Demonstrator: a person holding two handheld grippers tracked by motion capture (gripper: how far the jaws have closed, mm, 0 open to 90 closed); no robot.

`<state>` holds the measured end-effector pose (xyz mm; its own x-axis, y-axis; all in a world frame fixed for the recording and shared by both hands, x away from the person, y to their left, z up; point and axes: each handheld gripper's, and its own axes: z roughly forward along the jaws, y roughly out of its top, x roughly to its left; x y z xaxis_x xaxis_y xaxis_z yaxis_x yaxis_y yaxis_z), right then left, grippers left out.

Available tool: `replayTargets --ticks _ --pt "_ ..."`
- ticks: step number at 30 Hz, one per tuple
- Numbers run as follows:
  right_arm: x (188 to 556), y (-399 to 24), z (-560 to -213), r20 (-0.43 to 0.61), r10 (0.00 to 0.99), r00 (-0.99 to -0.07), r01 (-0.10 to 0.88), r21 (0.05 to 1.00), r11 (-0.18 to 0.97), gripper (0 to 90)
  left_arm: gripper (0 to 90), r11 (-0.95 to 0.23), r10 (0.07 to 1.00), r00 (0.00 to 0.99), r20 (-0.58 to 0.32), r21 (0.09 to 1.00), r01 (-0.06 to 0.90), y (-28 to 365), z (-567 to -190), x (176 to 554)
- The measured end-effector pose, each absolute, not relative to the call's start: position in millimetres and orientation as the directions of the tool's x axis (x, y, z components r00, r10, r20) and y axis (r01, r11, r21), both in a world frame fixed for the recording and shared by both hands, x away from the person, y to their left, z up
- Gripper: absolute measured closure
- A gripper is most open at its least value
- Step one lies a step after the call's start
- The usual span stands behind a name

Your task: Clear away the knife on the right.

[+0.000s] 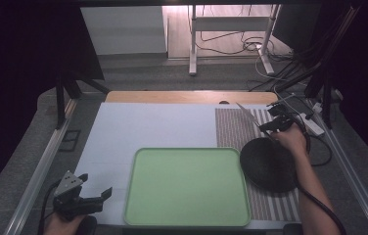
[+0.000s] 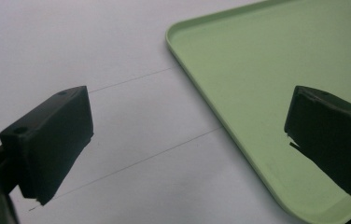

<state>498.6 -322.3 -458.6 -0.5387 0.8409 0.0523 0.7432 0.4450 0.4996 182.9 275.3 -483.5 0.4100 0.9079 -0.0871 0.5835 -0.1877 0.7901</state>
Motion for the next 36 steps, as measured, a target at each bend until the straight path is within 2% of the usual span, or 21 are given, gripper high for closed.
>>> replayTargets --ticks 16,36 --pt "454 -290 -462 0.048 0.809 -0.586 0.723 0.483 0.494 80.0 1.9 -0.186 0.908 0.409 -0.089 0.79 0.585 275 -484 183" --pt "384 -249 -458 0.035 0.717 -0.697 0.636 0.493 0.594 80.0 1.6 -0.186 0.908 0.409 -0.089 0.79 0.584 275 -484 183"
